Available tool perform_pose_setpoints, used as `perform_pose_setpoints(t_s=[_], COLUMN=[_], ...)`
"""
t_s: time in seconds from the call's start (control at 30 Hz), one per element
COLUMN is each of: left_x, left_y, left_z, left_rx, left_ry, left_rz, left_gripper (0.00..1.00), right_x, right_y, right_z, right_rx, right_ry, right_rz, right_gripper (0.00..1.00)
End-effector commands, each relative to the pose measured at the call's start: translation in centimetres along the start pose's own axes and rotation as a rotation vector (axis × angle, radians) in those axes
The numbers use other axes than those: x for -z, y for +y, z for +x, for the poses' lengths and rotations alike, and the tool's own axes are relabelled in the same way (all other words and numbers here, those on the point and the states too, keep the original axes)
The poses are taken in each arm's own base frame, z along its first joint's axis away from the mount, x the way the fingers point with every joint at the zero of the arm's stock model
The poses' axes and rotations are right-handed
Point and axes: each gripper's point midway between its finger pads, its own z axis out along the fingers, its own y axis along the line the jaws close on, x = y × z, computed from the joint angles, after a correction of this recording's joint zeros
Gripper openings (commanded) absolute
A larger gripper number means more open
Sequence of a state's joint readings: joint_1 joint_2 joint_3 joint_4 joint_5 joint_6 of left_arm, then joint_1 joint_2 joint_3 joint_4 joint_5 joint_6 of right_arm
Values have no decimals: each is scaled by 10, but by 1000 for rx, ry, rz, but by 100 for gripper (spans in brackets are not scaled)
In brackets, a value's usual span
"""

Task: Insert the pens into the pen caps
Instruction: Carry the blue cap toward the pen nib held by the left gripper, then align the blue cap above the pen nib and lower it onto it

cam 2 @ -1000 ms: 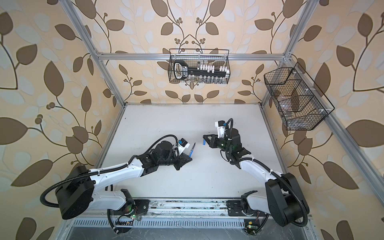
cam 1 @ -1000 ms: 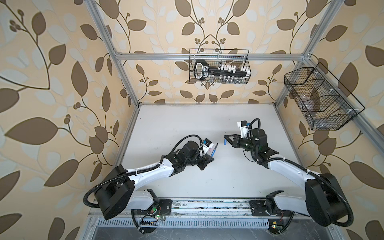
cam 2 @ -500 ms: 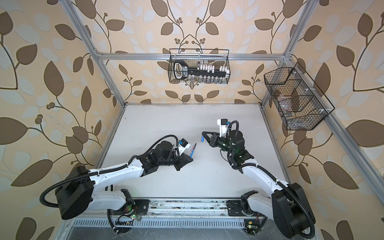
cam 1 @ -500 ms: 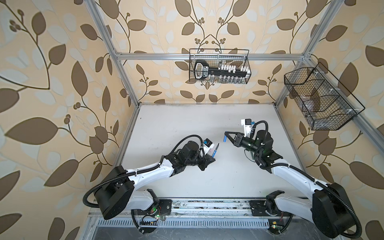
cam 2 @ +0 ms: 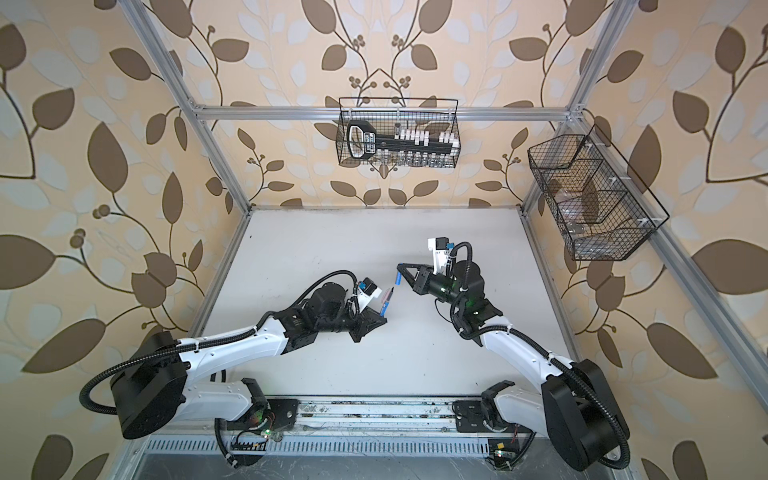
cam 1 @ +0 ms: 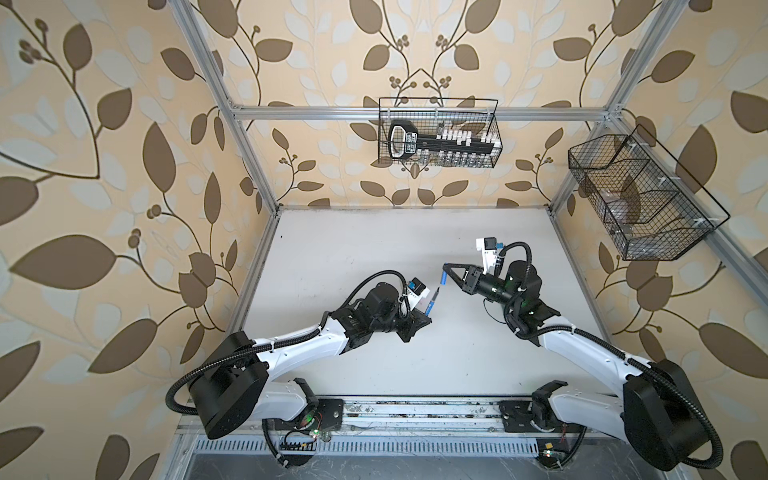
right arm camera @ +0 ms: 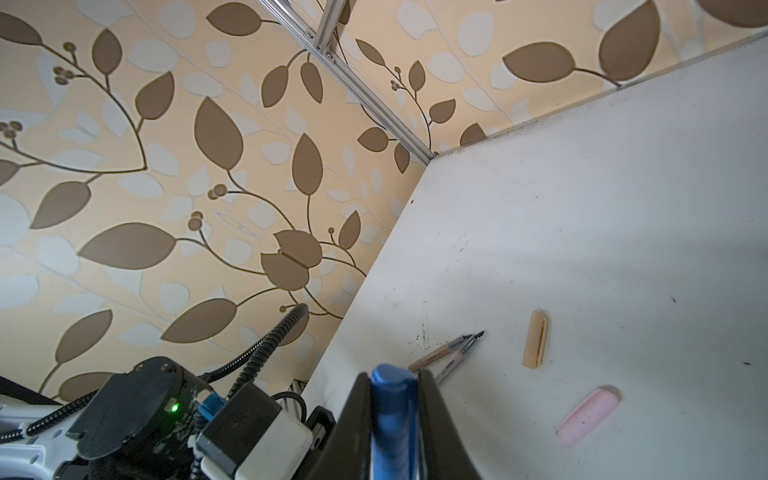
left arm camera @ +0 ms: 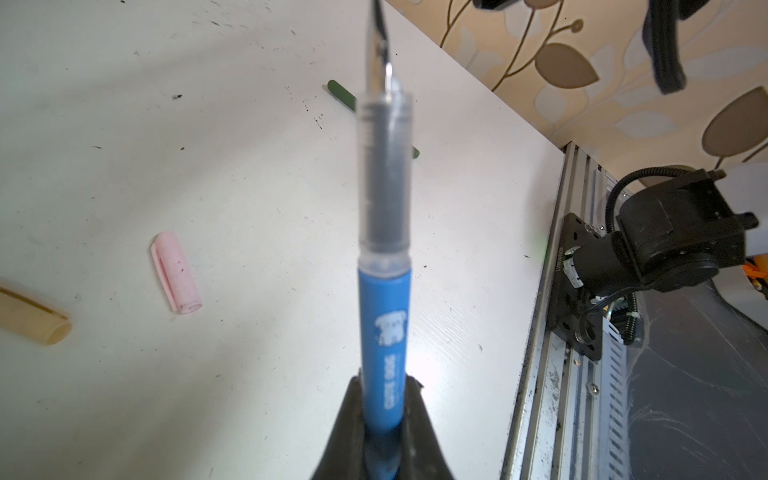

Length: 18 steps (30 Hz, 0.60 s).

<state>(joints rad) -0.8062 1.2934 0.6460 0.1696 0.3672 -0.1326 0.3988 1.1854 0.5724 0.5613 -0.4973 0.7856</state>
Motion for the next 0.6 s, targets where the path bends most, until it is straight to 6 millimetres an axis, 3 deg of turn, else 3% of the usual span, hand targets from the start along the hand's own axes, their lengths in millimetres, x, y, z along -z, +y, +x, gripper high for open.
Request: perform_pose_setpoints(t_s=[0.0, 0.57], left_x=[7, 7], left_y=[-19, -20], left_z=[-30, -30], left_rx=[-47, -47], left_ry=[-82, -82], left_rz=[59, 62], left_gripper=[0, 0], right_x=[-1, -4], right_y=[18, 32], right_z=[-19, -17], right_rx=[18, 30], right_ry=[-53, -72], right_rz=[-40, -59], right_gripper=[18, 17])
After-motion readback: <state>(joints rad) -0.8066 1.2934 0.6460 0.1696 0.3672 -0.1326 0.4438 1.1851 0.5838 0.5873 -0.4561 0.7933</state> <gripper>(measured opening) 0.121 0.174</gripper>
